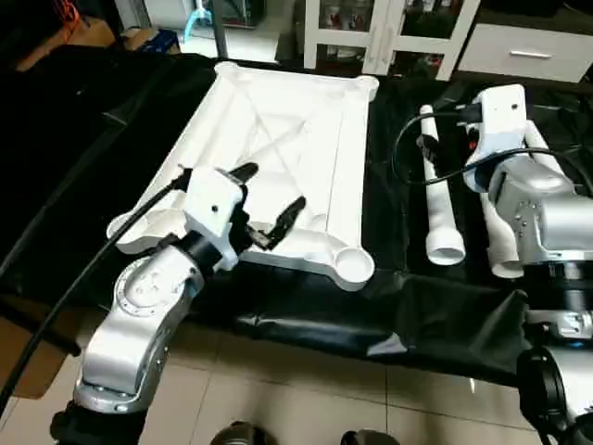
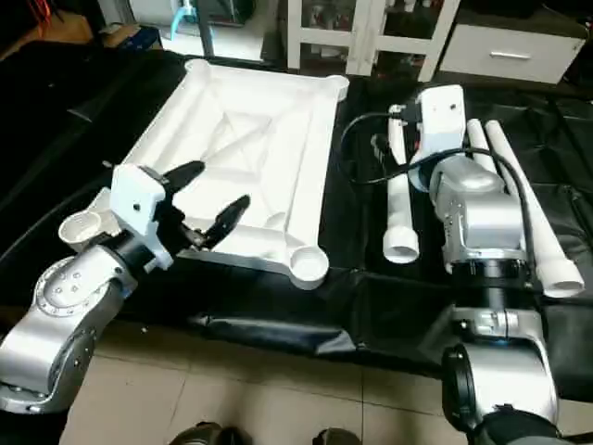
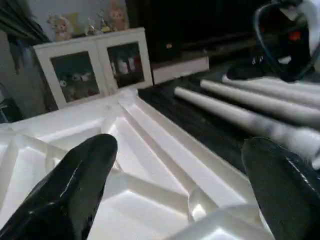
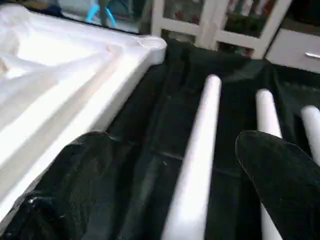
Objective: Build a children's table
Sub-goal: Pick table leg
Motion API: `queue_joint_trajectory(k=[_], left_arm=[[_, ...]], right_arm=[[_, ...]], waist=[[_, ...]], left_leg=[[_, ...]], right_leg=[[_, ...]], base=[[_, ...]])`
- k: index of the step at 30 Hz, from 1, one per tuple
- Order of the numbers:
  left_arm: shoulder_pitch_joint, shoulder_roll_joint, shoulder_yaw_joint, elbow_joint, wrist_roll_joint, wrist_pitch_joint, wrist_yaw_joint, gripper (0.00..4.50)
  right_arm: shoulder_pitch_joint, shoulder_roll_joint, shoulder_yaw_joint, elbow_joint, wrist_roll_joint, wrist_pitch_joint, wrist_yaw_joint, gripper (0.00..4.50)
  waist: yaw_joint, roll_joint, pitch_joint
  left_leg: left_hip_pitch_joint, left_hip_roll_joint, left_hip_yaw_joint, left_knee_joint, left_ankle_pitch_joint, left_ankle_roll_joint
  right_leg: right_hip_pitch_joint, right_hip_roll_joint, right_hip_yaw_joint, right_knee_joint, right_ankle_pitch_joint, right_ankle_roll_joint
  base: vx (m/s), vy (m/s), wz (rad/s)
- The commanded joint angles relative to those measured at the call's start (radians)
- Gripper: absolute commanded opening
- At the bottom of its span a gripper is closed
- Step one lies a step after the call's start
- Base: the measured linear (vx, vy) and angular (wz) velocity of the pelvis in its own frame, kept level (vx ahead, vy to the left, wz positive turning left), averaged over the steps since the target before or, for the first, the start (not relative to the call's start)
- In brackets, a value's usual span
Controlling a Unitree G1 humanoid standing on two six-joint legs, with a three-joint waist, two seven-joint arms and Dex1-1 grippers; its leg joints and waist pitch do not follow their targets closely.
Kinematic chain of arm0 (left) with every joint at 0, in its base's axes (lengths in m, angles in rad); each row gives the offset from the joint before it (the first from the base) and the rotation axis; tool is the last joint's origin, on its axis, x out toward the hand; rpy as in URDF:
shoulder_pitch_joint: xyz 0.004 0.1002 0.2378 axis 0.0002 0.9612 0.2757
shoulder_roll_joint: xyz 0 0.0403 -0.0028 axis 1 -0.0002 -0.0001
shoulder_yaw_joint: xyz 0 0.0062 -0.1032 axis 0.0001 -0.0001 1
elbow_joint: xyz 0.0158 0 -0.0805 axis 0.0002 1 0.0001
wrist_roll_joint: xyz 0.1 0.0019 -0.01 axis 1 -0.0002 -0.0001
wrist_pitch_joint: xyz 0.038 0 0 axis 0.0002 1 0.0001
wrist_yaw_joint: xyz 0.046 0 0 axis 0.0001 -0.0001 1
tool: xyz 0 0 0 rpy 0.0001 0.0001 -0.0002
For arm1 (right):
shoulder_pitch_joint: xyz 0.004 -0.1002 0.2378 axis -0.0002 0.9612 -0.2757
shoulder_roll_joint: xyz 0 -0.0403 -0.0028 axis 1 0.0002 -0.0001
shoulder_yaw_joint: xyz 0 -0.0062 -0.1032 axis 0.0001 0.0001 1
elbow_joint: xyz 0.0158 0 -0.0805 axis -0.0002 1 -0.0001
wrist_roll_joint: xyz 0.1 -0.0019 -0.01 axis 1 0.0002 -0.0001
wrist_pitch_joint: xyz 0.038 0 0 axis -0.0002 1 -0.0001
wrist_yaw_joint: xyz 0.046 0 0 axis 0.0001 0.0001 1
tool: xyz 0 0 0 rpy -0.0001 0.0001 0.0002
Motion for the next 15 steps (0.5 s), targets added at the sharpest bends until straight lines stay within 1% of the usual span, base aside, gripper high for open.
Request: queue_joint_trajectory(k=[1,2,3,4,5,6,7,8,9,10,11,12,13,14,15], left_arm=[[-0.002,0.023,0.004,0.043,0.031,0.006,-0.007,4.44],[-0.012,0.027,0.016,0.067,0.033,0.015,0.002,4.44],[-0.019,0.030,0.020,0.080,0.035,0.021,0.007,4.44],[-0.050,0.056,0.020,0.143,0.083,0.029,0.034,4.44],[-0.070,0.070,0.018,0.180,0.106,0.031,0.044,4.44],[-0.082,0.080,0.017,0.203,0.120,0.031,0.049,4.44],[-0.082,0.080,0.017,0.203,0.120,0.031,0.049,4.44],[-0.133,0.108,0.025,0.304,0.159,0.026,0.081,4.44],[-0.138,0.112,0.026,0.315,0.161,0.027,0.083,4.44],[-0.148,0.119,0.029,0.336,0.165,0.028,0.086,4.44],[-0.172,0.158,0.018,0.392,0.203,0.004,0.090,4.44],[-0.176,0.167,0.016,0.402,0.208,0.001,0.084,4.44],[-0.190,0.194,0.014,0.433,0.219,-0.009,0.065,4.44],[-0.199,0.210,0.016,0.452,0.221,-0.014,0.052,4.44],[-0.210,0.228,0.021,0.473,0.217,-0.018,0.030,4.44]], right_arm=[[-0.004,0.018,-0.014,-0.032,0.058,0.028,0.052,4.50],[0.005,0.025,-0.010,-0.041,0.064,0.028,0.058,4.50],[0.008,0.027,-0.004,-0.041,0.060,0.025,0.056,4.50],[0.030,0.034,0.031,-0.041,0.036,0.004,0.055,4.50],[0.040,0.038,0.060,-0.028,0.015,-0.014,0.057,4.50],[0.045,0.041,0.079,-0.019,0.002,-0.026,0.058,4.50],[0.045,0.041,0.079,-0.019,0.002,-0.026,0.058,4.50],[0.022,0.059,0.122,0.071,-0.056,-0.083,0.016,4.50],[0.018,0.062,0.125,0.085,-0.063,-0.092,0.010,4.50],[0.009,0.067,0.130,0.108,-0.074,-0.106,0.000,4.50],[-0.025,0.072,0.147,0.183,-0.113,-0.148,-0.040,4.50],[-0.033,0.073,0.148,0.199,-0.118,-0.157,-0.049,4.50],[-0.060,0.075,0.150,0.250,-0.133,-0.184,-0.078,4.50],[-0.076,0.077,0.149,0.281,-0.140,-0.199,-0.096,4.50],[-0.094,0.078,0.149,0.314,-0.144,-0.216,-0.118,4.50]], waist=[[-0.001,-0.011,-0.064],[-0.001,-0.009,-0.065],[-0.003,-0.008,-0.064],[-0.003,-0.007,-0.066],[-0.002,-0.005,-0.065],[-0.002,-0.004,-0.067],[-0.001,-0.004,-0.067],[-0.001,-0.002,-0.068],[-0.001,-0.001,-0.070],[-0.002,-0.002,-0.069],[-0.002,-0.001,-0.070],[-0.002,-0.001,-0.070],[0.000,-0.003,-0.071],[-0.001,-0.003,-0.070],[0.000,-0.001,-0.069]], left_leg=[[0.028,0.102,-0.030,-0.063,0.145,0.190],[0.030,0.104,-0.030,-0.064,0.127,0.191],[0.030,0.106,-0.031,-0.066,0.120,0.183],[0.033,0.106,-0.030,-0.066,0.118,0.178],[0.037,0.105,-0.027,-0.066,0.109,0.170],[0.035,0.105,-0.025,-0.067,0.103,0.158],[0.035,0.106,-0.024,-0.068,0.100,0.151],[0.037,0.104,-0.021,-0.069,0.095,0.130],[0.040,0.103,-0.019,-0.069,0.090,0.122],[0.038,0.103,-0.018,-0.071,0.083,0.114],[0.038,0.102,-0.019,-0.073,0.070,0.094],[0.038,0.102,-0.019,-0.073,0.070,0.094],[0.037,0.102,-0.019,-0.073,0.075,0.087],[0.039,0.099,-0.017,-0.073,0.078,0.083],[0.039,0.100,-0.015,-0.074,0.072,0.077]], right_leg=[[0.055,-0.084,0.033,-0.033,0.176,-0.354],[0.053,-0.085,0.033,-0.033,0.161,-0.353],[0.052,-0.085,0.032,-0.034,0.145,-0.350],[0.051,-0.084,0.032,-0.035,0.141,-0.352],[0.045,-0.080,0.031,-0.037,0.128,-0.348],[0.047,-0.081,0.030,-0.037,0.118,-0.343],[0.047,-0.082,0.030,-0.037,0.117,-0.340],[0.044,-0.081,0.030,-0.036,0.117,-0.340],[0.041,-0.081,0.030,-0.036,0.112,-0.342],[0.043,-0.082,0.031,-0.038,0.109,-0.342],[0.042,-0.082,0.030,-0.036,0.104,-0.340],[0.042,-0.082,0.030,-0.036,0.104,-0.340],[0.043,-0.083,0.030,-0.034,0.113,-0.336],[0.040,-0.082,0.030,-0.033,0.118,-0.337],[0.040,-0.082,0.031,-0.034,0.118,-0.333]], base=[[0.000,0.000,0.00],[0.000,0.000,0.00],[0.000,0.000,0.00],[0.000,0.000,0.00],[0.000,0.000,0.00],[0.000,0.000,0.00],[0.000,0.000,0.00],[0.000,0.000,0.00],[0.000,0.000,0.00],[0.000,0.000,0.00],[0.000,0.000,0.00],[0.000,0.000,0.00],[0.000,0.000,0.00],[0.000,0.000,0.00],[0.000,0.000,0.00]])
